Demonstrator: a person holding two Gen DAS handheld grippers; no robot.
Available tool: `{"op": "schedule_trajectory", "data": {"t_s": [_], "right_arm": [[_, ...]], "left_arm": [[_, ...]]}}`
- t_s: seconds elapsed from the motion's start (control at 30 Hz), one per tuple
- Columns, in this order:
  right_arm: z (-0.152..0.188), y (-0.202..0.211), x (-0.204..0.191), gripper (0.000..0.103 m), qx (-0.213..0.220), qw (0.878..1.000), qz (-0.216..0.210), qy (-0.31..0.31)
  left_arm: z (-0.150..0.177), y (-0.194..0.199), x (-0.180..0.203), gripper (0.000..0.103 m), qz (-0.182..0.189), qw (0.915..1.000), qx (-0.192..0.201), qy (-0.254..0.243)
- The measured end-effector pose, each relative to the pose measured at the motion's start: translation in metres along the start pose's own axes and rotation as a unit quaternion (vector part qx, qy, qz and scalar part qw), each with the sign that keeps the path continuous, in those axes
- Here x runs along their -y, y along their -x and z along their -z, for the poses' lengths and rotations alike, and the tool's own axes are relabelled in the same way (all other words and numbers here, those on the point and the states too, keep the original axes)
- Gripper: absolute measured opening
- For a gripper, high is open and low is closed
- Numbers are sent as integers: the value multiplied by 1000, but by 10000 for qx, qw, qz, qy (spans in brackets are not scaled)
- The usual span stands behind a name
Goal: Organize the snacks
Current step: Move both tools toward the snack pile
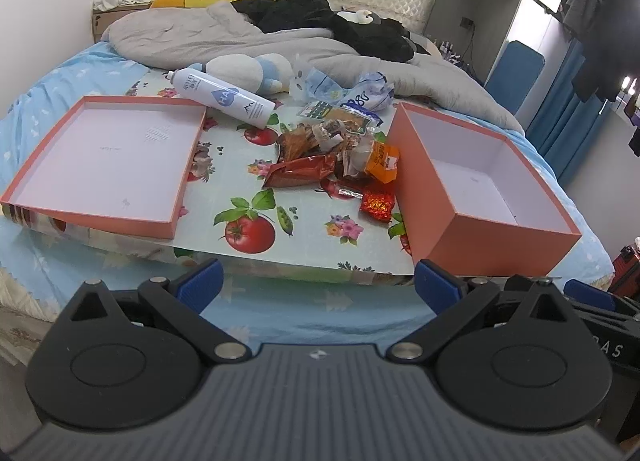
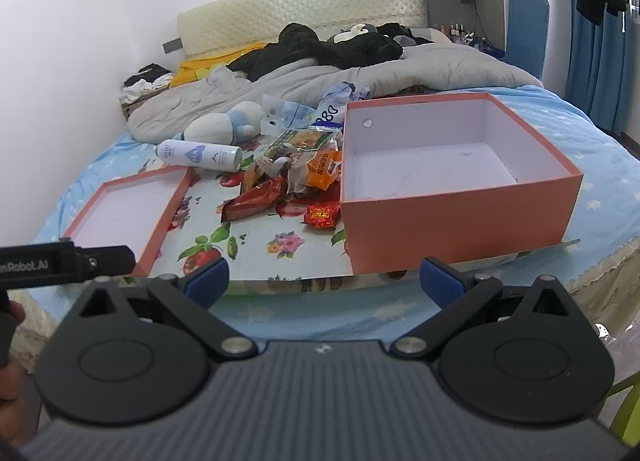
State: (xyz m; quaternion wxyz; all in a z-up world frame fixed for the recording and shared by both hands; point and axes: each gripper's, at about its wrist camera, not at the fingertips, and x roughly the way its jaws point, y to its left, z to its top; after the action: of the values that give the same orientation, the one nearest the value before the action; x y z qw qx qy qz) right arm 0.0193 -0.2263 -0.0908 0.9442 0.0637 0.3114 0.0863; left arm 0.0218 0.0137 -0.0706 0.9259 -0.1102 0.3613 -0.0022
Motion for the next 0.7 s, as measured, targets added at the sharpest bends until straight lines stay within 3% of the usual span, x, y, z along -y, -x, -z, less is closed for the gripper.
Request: {"op": "schedule_trajectory", "data": {"t_s": [0.7], "right_arm": [[2,-6,3,103,-88,9999,39,-30]], "left_arm": [[2,-9,7,103,-19,9999,-52,-111]]}}
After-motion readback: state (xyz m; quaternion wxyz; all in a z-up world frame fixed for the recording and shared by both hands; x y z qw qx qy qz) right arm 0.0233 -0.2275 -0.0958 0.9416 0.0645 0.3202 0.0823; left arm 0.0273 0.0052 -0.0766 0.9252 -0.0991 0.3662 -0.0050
